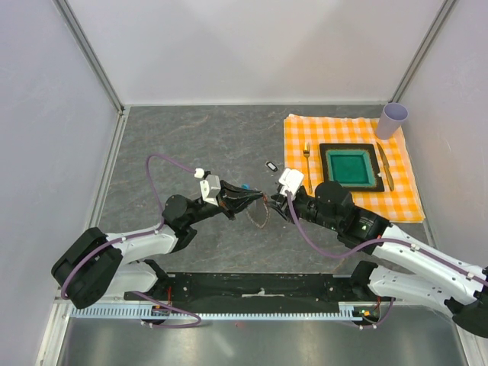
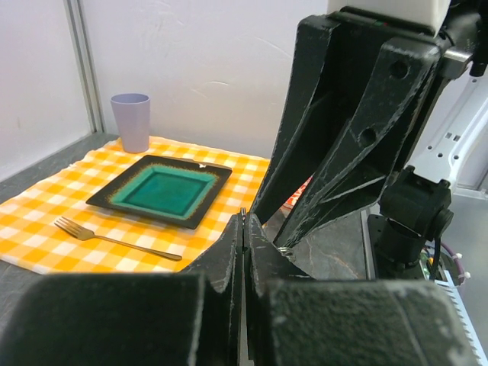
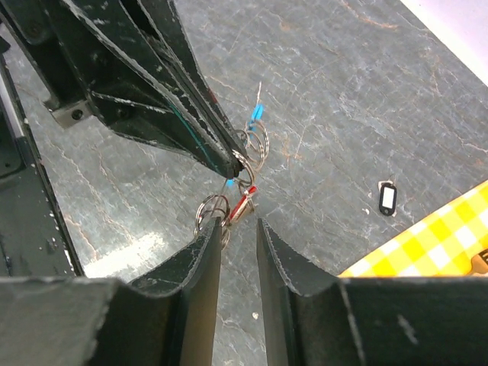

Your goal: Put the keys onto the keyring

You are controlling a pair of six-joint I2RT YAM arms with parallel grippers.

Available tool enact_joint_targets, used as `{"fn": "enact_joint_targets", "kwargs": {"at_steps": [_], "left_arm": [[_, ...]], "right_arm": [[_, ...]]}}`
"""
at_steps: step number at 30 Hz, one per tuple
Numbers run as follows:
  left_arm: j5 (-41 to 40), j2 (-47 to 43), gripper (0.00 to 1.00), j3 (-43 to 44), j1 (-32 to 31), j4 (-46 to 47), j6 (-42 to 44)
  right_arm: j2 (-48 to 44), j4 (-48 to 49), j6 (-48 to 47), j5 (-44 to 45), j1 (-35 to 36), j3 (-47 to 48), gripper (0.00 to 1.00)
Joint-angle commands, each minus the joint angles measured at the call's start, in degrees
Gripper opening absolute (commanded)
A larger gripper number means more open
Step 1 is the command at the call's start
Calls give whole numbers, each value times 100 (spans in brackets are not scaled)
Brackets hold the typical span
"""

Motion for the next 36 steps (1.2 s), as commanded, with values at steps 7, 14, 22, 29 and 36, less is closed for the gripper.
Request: {"fn": "enact_joint_targets", "kwargs": {"at_steps": [7,14,22,29,36], "left_arm": [[263,-89,2,296,-28,1837,-165],[325,-89,2,339,-19,1828,-191],[378,-124,2,366,-19,1846,-226],[272,-142,2,375,-19,1898,-209],[254,-89,2,375,-28,2091,-314]], "right_arm": [[25,-67,-411,-1,1,422,31],[-1,-191,-446,-106,-8,493,30],[96,-164,-394,-299,-17,493,12],[139,-112,-289,-624,-17,475,0],[298,248,-139,-975,-17,343,0]]}}
